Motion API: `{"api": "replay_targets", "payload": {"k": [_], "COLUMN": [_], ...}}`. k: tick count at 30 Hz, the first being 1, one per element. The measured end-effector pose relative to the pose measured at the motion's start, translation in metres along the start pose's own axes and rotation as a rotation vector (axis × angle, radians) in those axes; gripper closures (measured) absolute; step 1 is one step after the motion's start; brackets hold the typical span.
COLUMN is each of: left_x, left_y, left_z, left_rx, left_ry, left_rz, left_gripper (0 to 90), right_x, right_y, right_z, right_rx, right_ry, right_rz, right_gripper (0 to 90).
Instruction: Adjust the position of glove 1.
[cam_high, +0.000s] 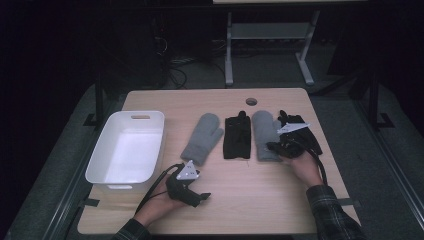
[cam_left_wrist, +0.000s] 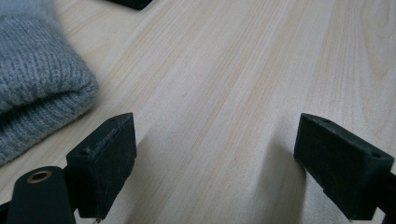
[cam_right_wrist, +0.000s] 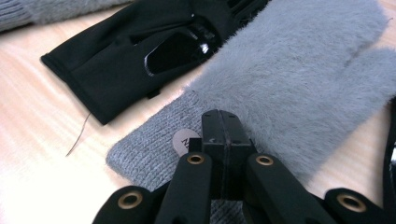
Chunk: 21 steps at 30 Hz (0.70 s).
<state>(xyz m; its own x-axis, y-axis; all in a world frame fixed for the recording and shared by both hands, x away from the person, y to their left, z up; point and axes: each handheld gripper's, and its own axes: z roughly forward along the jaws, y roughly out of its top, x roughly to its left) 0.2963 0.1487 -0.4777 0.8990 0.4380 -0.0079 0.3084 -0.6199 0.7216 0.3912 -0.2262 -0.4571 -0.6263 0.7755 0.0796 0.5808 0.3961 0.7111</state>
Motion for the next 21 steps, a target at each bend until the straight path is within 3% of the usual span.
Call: {"api": "replay_targets", "payload": {"k": [21], "left_x": [0.000], "left_y": [0.000], "left_z": [0.000], "left_rx": [0.000], "left_ry": [0.001], "left_rz": [0.005], "left_gripper": [12.1], "right_x": [0.039], "right_y": [-0.036], "right_z": [-0.034], "right_rx": [0.027], "right_ry": [0.061], "right_rz": [-0.013], "right_gripper": [90.0]}}
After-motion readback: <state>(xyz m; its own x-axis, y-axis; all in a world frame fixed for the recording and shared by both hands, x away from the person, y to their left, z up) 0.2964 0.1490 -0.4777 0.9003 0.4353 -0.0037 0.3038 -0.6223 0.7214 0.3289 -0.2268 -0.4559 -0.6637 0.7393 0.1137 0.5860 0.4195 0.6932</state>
